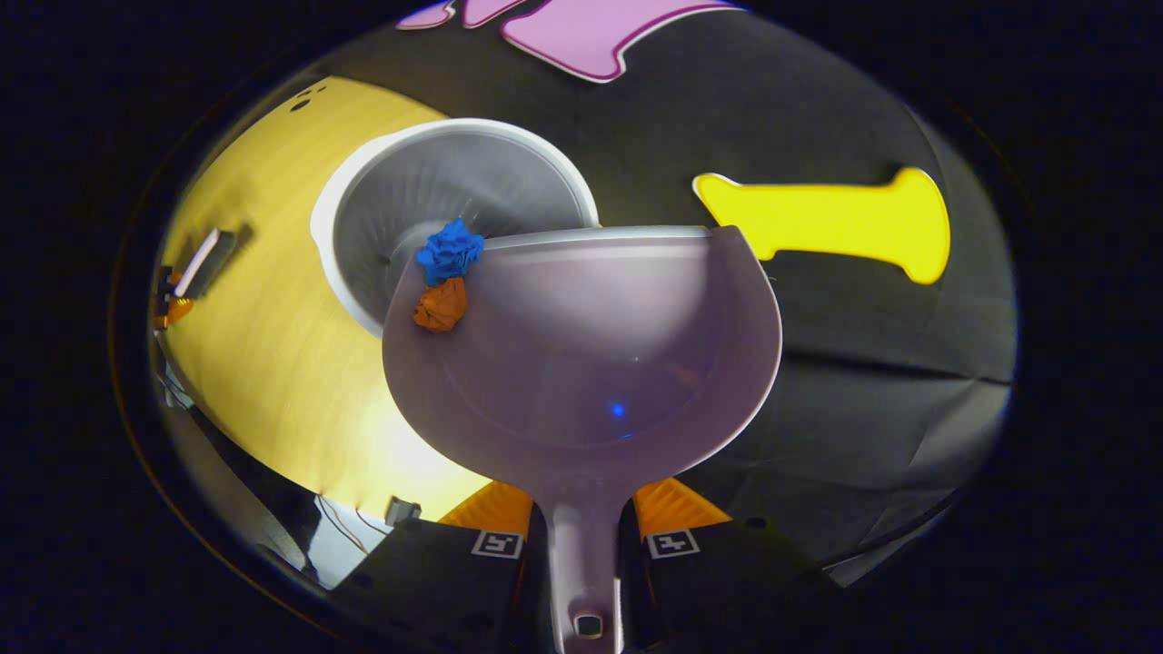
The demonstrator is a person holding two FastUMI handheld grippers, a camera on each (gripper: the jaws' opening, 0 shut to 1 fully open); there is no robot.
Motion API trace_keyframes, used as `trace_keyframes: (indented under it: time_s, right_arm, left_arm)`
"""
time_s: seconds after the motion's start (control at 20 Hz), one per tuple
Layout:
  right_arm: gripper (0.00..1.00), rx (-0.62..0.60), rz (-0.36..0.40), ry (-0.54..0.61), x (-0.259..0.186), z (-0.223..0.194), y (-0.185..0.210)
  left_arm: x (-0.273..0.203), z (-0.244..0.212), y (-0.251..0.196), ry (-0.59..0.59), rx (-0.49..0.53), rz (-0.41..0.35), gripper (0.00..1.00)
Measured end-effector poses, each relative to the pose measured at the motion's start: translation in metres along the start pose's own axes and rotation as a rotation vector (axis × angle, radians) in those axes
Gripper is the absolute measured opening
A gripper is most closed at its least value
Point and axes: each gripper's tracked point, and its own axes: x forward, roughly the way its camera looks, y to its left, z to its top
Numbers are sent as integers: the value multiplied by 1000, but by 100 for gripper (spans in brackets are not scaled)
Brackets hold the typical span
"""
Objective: Pick up the small broom and dustpan from the desktop, sweep the trash into the dustpan with the broom, and then empty the trash into the garbage bin.
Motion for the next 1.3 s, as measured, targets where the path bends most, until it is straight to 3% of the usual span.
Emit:
trace_keyframes:
  time_s: [0.35, 0.65, 1.1, 1.3]
  right_arm:
    - [35, -76, -4, 62, -1, 2, -11]
    - [37, -60, -7, 24, -1, 2, -13]
    - [34, 211, 80, -258, -22, 1, 11]
    - [34, 314, 158, -357, -46, -8, 36]
  left_arm:
    - [3, -7, 2, 9, -32, 12, 26]
    - [1, -7, 2, 4, -27, 37, 26]
    - [-9, -7, 2, -9, -6, 66, 26]
    - [-12, -8, 1, -11, 10, 80, 26]
